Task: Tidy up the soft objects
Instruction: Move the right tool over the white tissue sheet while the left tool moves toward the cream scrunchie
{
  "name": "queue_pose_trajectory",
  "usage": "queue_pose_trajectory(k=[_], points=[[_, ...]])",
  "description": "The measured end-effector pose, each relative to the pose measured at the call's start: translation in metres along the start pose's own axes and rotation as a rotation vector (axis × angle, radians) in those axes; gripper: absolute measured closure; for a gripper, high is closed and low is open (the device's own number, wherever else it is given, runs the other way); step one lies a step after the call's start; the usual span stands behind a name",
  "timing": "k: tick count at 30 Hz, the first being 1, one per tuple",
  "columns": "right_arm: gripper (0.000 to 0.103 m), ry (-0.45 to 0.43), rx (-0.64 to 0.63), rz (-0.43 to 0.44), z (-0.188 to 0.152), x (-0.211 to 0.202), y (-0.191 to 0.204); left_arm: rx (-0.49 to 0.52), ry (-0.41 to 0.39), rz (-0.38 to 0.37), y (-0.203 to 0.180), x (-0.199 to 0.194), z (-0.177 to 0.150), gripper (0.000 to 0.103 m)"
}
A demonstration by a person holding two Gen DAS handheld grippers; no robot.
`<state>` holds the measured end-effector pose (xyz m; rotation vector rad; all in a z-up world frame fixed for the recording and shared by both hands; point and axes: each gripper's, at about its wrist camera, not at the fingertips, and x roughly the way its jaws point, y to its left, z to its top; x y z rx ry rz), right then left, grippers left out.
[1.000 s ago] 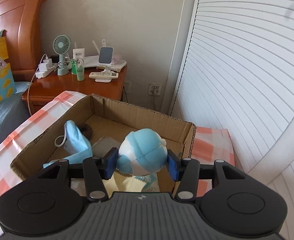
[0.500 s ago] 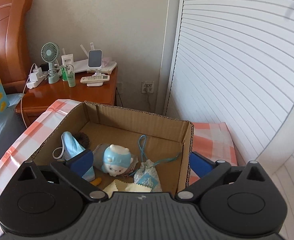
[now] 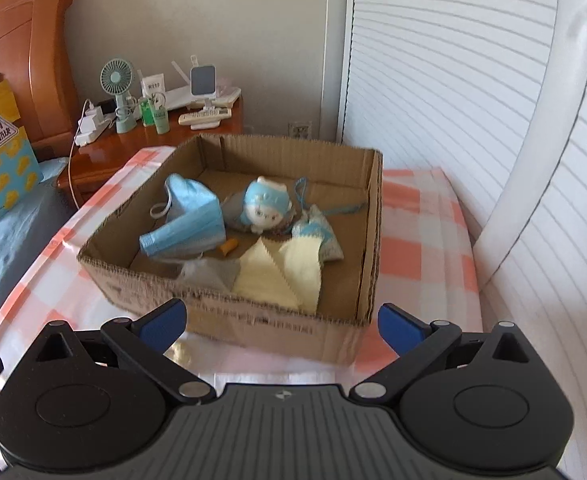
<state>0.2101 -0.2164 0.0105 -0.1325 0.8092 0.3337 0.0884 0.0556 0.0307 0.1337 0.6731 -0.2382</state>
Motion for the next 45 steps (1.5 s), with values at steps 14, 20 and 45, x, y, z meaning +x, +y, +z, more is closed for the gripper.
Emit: queue_pose_trajectory(k=[14, 20, 45], points=[[0.0, 0.181, 0.123, -0.069, -0.073, 0.048, -0.01, -0.01, 0.057, -0.013, -0.022, -0.002, -0.031, 0.002], [0.0, 0.194, -0.002, -0.064, -0.075, 0.05, 0.016, -0.027, 0.076, -0.022, -0.02, 0.004, -0.034, 0.002], [0.0, 0.185, -0.067, -0.001, -0.09, 0.037, 0.068, -0.109, 0.113, -0.04, -0.006, 0.018, -0.042, 0.002]])
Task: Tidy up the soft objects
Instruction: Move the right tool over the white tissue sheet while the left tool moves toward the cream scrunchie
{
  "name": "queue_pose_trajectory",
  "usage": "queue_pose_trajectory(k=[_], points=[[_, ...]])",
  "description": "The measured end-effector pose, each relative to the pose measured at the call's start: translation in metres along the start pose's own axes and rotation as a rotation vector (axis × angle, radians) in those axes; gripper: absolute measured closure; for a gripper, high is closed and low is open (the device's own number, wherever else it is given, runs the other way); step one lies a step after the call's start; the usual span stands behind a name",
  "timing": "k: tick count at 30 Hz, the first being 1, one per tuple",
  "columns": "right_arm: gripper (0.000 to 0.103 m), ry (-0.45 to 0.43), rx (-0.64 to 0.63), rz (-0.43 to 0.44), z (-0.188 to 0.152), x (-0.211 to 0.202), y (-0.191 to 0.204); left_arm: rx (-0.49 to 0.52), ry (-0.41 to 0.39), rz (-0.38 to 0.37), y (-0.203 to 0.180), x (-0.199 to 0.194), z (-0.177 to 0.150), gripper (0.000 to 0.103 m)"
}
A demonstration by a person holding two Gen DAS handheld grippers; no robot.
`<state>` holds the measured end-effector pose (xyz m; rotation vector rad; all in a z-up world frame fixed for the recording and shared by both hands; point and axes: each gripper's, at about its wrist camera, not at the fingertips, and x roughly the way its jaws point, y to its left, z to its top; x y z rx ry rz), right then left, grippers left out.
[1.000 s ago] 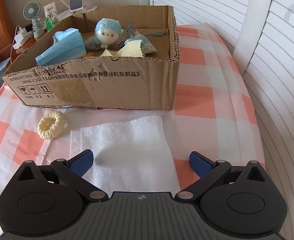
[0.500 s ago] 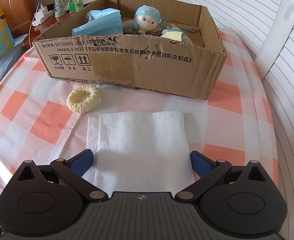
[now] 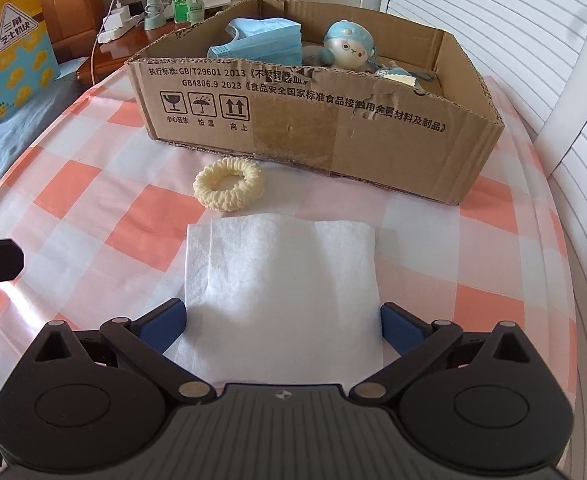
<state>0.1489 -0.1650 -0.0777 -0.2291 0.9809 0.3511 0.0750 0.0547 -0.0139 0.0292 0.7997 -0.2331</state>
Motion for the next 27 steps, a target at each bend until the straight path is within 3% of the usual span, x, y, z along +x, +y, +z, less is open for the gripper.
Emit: queue_pose_trajectory(k=[10, 27], points=[[0.0, -0.02, 0.15, -0.127, -0.002, 0.0, -0.031, 0.016, 0.021, 0.001, -0.004, 0.007, 0.003, 0.002], [0.0, -0.107, 0.086, -0.104, -0.032, -0.016, -0.032, 0.028, 0.066, 0.007, -0.034, 0.076, 0.034, 0.006]])
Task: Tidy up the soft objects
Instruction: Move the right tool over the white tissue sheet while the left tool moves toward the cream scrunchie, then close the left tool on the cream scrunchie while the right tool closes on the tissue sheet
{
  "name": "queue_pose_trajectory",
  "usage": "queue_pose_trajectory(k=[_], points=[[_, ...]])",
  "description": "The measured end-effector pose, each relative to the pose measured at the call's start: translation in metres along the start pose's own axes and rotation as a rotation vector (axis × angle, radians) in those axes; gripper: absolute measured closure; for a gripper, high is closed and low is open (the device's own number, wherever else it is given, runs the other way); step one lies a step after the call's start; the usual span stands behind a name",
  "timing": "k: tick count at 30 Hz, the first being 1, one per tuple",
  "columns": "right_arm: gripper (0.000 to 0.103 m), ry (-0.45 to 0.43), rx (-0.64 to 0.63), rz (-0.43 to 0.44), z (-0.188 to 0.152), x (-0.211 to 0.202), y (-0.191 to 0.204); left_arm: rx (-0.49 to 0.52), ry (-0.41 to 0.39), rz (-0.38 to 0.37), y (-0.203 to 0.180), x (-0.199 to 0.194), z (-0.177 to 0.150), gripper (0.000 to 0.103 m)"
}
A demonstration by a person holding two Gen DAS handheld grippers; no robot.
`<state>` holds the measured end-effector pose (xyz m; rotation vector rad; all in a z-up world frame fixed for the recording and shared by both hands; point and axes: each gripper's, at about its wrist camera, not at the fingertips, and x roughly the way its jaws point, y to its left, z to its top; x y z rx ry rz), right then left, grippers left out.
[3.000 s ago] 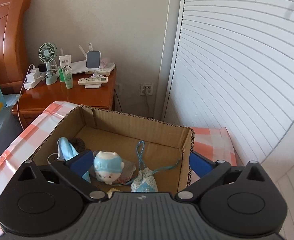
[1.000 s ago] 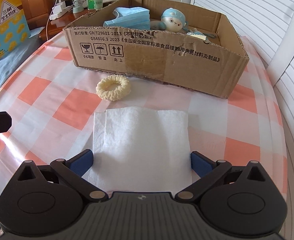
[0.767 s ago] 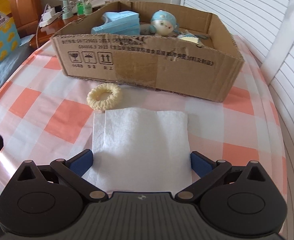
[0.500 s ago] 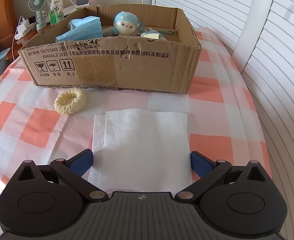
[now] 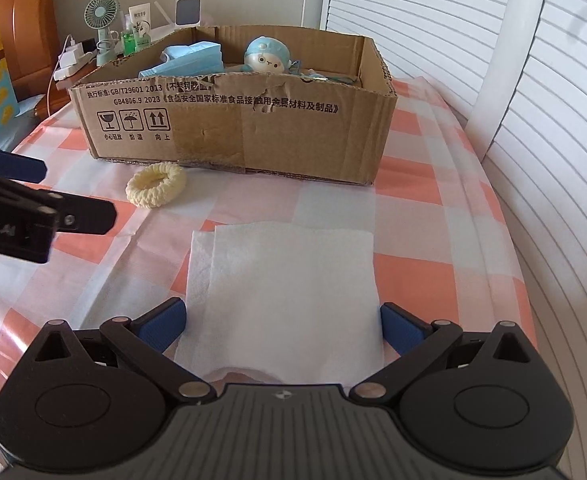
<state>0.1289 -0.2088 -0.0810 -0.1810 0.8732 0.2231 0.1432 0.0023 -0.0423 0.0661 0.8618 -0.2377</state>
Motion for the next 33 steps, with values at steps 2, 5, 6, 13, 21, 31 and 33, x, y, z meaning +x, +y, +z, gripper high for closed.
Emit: queue_pose_trajectory(k=[2, 5, 6, 13, 21, 31, 33], points=[[0.0, -0.004, -0.007, 0.007, -0.001, 0.0, 0.0, -0.005, -0.003, -0.006, -0.004, 0.009, 0.003, 0.011], [0.0, -0.016, -0.02, 0.018, -0.002, 0.0, -0.001, 0.008, -0.006, -0.027, -0.012, 0.019, 0.006, 0.022], [0.0, -0.02, -0.024, 0.021, -0.003, -0.001, -0.002, 0.014, -0.008, -0.028, -0.015, 0.023, 0.007, 0.029], [0.0, -0.037, -0.032, 0.031, -0.005, -0.001, -0.002, 0.022, -0.024, -0.038, -0.024, 0.036, 0.009, 0.048], [0.0, -0.046, -0.034, 0.034, -0.006, -0.001, -0.003, 0.028, -0.046, -0.049, -0.031, 0.038, 0.012, 0.068], [0.0, -0.006, -0.059, 0.059, 0.004, 0.003, 0.0, 0.018, -0.027, -0.067, -0.015, 0.022, -0.005, 0.068], [0.0, 0.01, -0.069, 0.062, 0.008, 0.005, 0.002, 0.015, -0.027, -0.076, -0.013, 0.02, -0.006, 0.068]])
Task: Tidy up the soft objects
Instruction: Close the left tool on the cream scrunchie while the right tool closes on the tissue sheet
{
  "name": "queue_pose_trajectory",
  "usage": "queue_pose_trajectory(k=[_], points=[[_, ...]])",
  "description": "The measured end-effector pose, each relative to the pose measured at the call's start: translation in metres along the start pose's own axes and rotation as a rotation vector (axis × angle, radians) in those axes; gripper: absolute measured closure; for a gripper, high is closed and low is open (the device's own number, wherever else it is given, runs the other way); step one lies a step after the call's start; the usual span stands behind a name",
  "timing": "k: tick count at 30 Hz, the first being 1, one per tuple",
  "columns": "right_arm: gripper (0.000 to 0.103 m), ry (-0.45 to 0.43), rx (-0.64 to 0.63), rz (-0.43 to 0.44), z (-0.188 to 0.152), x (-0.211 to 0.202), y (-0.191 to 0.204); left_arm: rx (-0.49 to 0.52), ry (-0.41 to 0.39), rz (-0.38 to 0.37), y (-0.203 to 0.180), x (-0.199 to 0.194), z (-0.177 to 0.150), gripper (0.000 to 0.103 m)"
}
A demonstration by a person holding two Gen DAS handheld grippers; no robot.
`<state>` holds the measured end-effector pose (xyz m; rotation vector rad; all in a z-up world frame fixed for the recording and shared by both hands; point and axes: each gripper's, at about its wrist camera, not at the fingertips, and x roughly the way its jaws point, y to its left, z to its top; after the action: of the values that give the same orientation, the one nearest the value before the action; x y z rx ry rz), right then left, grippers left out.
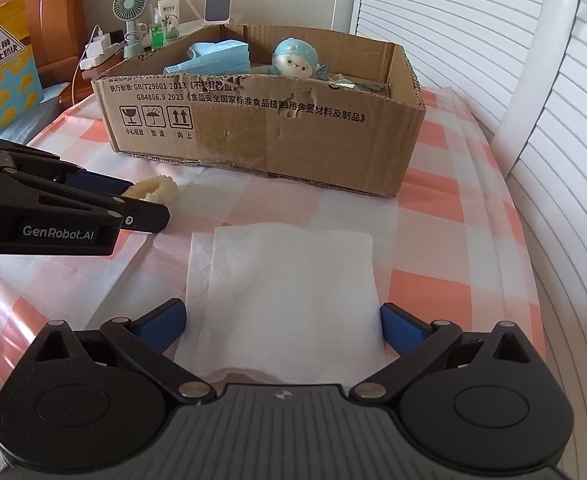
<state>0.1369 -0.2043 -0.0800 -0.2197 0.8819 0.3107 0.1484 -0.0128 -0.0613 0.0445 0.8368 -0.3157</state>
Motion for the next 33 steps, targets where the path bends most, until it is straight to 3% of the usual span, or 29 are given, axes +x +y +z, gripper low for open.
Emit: queue_pose_trajectory(k=[19, 25, 33], points=[[0.0, 0.085, -0.015, 0.142, 0.023, 0.007, -0.003, 0.007, -0.016, -0.043, 0.007, 0.0, -0.001, 0.068], [0.0, 0.085, -0.007, 0.142, 0.029, 0.009, -0.005, 0.027, -0.021, -0.025, 0.008, -0.004, 0.002, 0.068], [0.0, 0.079, -0.086, 0.091, 0.025, 0.015, 0.014, 0.024, -0.007, -0.022, 0.008, -0.001, 0.001, 0.068]])
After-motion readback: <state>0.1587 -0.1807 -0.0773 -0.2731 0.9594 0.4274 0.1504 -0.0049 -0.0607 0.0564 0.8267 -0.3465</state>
